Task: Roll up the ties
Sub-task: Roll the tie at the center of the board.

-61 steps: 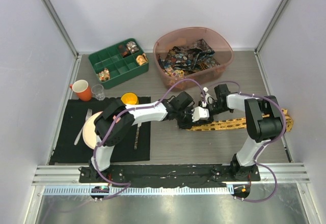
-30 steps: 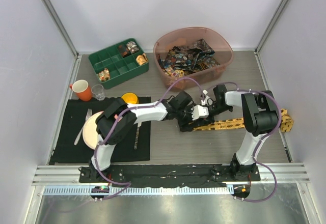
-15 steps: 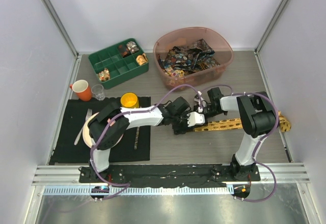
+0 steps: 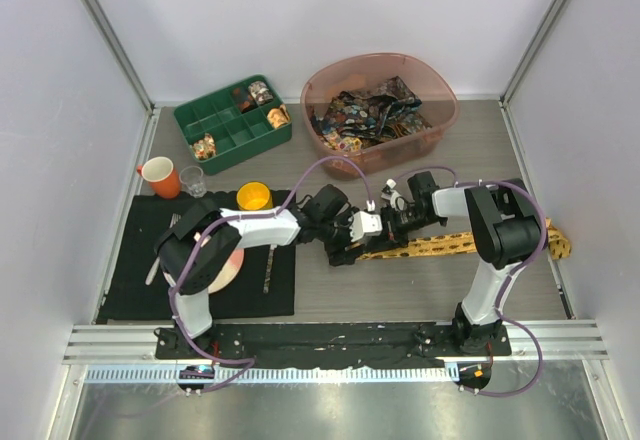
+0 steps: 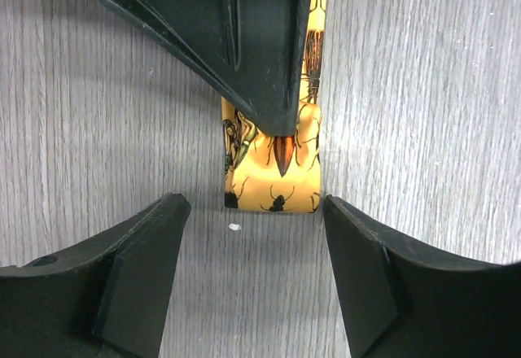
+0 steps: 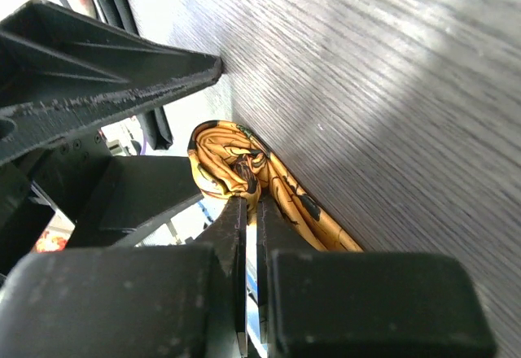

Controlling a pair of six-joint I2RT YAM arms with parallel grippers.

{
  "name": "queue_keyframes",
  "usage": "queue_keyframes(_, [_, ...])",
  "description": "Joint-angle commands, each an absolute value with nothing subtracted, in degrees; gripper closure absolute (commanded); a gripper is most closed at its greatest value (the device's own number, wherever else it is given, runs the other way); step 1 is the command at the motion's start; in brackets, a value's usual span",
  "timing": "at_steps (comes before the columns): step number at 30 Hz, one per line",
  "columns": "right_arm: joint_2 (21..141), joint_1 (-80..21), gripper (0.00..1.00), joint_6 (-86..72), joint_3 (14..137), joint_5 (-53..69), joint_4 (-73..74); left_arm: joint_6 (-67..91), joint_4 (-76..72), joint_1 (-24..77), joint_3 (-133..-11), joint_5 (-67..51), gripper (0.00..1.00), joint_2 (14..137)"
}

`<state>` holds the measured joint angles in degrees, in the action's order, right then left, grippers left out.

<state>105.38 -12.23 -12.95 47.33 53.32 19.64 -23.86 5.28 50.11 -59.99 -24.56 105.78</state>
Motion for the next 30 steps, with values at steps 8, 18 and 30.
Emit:
queue_keyframes(8, [107.5, -11.9, 0.99, -8.6, 49.0, 44.7, 19.5, -26.2, 2.4, 51.5, -62.6, -25.8, 0.28, 107.8])
queue_keyframes(18, [106.5, -11.9, 0.99, -8.6, 49.8, 46.1, 20.8, -26.8, 3.4, 53.3, -64.4, -23.8, 0.52, 110.2])
queue_keyframes(30, [102.3, -11.2, 0.49, -10.9, 53.2, 47.2, 29.2, -24.1, 6.3, 53.3, -60.8, -22.9, 0.77, 109.1])
